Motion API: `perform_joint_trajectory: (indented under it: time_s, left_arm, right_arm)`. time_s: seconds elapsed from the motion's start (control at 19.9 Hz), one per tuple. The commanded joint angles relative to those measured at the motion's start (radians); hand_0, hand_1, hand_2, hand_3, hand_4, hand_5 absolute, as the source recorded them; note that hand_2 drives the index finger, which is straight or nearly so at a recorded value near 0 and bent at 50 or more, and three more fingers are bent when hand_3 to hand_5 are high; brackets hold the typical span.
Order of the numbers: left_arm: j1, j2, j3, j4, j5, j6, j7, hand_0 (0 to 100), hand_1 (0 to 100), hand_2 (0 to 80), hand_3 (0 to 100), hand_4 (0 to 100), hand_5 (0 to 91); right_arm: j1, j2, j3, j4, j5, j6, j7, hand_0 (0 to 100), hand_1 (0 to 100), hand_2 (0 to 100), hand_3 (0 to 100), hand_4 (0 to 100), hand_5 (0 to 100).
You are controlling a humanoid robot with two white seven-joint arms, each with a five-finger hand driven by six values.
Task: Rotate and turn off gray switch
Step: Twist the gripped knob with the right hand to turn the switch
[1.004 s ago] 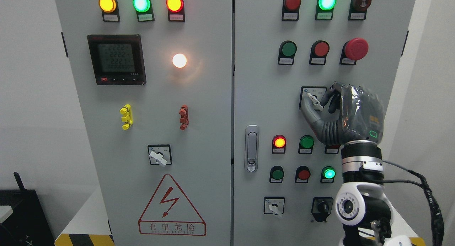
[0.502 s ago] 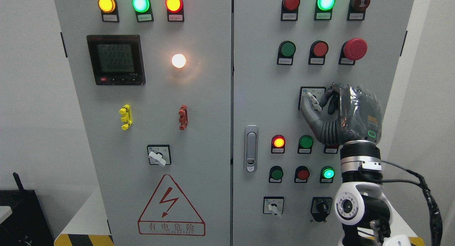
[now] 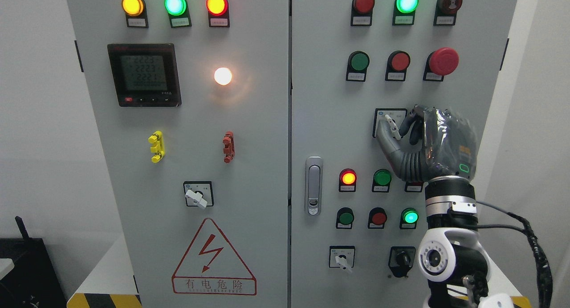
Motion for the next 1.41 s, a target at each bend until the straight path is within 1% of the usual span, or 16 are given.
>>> perform_joint_trajectory:
  time_s: [0.0, 0.9, 1.35]
  left_arm:
    - [0.000, 0.000, -0.002, 0.014, 0.000, -0.001, 0.001, 12, 39, 0.0, 0, 0, 0.0]
    - [0.000, 0.000, -0.002, 0.014, 0.000, -0.001, -0.001, 12, 39, 0.0, 0, 0, 0.0]
    - [0.000, 0.000, -0.002, 0.014, 0.000, -0.001, 0.001, 12, 39, 0.0, 0, 0, 0.0]
  right_arm:
    - [-0.001, 0.000, 0.001, 0.003, -0.001, -0.001, -0.001, 49, 41, 73, 93, 85, 100]
    - [-0.003, 0.000, 0.001, 0.003, -0.001, -0.001, -0.001, 57, 35, 74, 94, 86, 100]
    - [-0.004, 0.000, -0.001, 0.002, -0.003, -0.001, -0.001, 57, 35, 74, 95, 86, 100]
